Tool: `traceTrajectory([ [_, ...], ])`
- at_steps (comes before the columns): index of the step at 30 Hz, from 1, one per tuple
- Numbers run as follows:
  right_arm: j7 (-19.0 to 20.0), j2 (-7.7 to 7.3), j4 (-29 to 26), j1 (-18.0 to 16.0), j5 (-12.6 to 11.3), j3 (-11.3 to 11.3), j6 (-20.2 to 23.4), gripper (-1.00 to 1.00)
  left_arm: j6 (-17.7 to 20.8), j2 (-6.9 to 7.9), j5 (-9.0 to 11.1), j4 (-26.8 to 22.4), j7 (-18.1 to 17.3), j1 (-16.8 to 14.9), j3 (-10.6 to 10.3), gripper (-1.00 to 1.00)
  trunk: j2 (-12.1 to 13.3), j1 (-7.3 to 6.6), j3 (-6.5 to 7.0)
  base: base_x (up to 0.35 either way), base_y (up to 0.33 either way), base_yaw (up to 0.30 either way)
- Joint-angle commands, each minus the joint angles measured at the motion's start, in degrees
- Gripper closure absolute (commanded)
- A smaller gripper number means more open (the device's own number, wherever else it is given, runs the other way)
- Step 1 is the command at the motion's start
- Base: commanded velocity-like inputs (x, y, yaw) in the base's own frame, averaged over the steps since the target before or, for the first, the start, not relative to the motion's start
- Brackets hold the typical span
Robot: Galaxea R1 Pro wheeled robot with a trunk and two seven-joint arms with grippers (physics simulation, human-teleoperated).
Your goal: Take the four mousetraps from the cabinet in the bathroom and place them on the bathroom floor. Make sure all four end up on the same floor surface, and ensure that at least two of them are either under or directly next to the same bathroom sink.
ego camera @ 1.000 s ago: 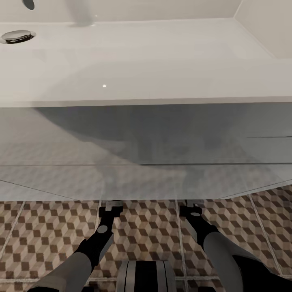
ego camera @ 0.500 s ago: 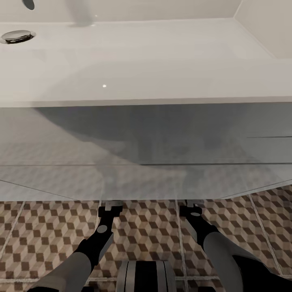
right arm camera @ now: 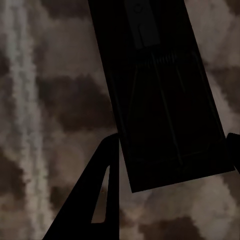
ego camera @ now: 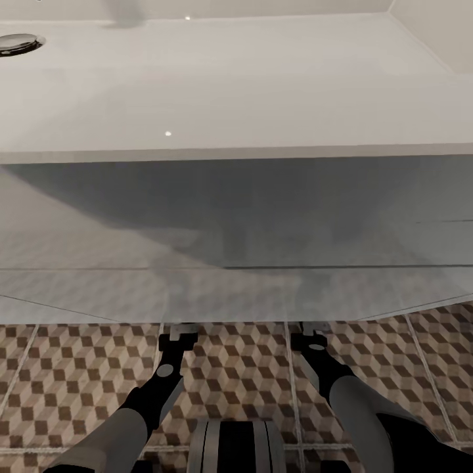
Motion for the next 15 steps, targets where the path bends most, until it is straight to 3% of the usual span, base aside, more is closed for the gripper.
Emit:
traceTrajectory([
  [1, -0.1, 0.05, 0.0, 0.0, 0.5, -0.5, 0.0, 1.0, 0.0, 0.03, -0.6, 0.0, 0.7, 0.0, -0.2, 1.0, 0.0, -0.01, -0.03, 0.0, 0.0, 0.0],
  [15, -0.1, 0.14, -0.1, 0.0, 0.6, -0.4, 0.0, 1.0, -0.1, 0.23, -0.6, 0.0, 0.7, 0.0, -0.2, 1.0, 0.0, -0.01, -0.03, 0.0, 0.0, 0.0],
])
